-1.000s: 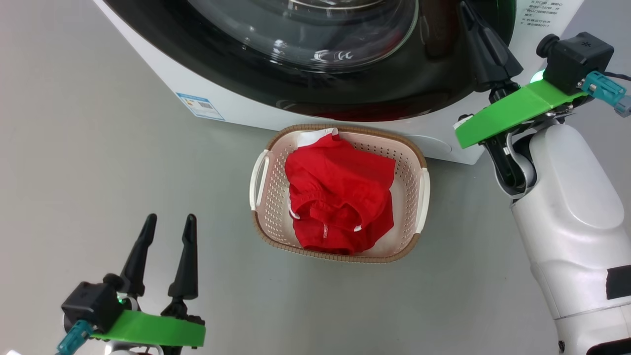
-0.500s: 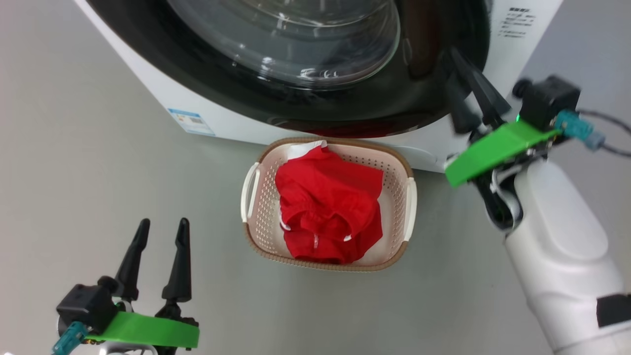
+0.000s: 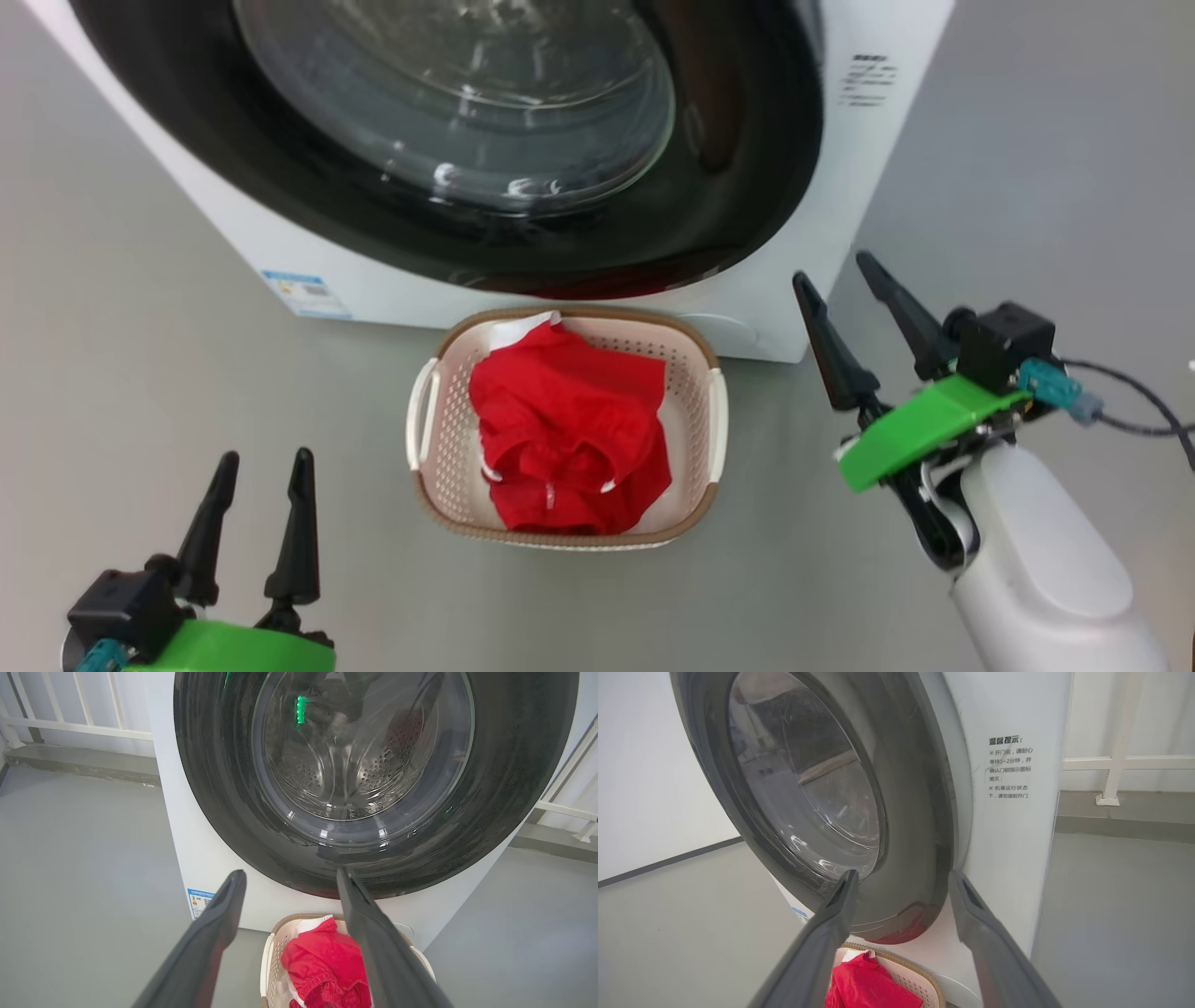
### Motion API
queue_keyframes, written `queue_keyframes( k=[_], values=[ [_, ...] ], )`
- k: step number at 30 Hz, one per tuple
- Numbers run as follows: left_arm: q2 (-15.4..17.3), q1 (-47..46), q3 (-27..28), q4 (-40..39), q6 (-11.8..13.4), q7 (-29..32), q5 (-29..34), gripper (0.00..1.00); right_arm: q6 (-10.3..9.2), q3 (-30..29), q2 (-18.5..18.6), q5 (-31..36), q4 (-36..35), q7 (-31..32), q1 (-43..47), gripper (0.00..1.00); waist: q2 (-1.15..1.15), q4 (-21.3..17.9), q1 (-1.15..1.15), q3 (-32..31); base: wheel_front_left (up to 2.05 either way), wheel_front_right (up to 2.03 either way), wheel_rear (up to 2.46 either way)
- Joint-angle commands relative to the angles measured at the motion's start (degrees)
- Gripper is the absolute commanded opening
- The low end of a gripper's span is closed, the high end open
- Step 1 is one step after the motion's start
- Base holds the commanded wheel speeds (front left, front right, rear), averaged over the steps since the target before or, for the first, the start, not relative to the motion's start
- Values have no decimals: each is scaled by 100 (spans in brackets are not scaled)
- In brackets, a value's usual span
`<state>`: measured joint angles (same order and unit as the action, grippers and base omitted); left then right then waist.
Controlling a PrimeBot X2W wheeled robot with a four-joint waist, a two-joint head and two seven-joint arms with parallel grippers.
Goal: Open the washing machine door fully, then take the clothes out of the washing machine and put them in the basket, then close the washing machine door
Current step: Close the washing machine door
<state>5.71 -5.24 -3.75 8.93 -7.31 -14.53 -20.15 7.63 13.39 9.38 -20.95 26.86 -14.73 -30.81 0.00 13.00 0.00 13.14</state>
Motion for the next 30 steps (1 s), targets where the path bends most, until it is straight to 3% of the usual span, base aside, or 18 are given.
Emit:
queue_keyframes(
  k=[1,30],
  values=[
    [207,8,224,-93,-18,-47,47,100,-14,69,-36,-42,-193,-27,206,100,0,-226,0,-206,0,0,0],
    [442,442,494,-88,-18,-47,82,100,-14,-243,93,-32,-640,-27,1603,100,0,-1448,0,-716,0,0,0]
  ],
)
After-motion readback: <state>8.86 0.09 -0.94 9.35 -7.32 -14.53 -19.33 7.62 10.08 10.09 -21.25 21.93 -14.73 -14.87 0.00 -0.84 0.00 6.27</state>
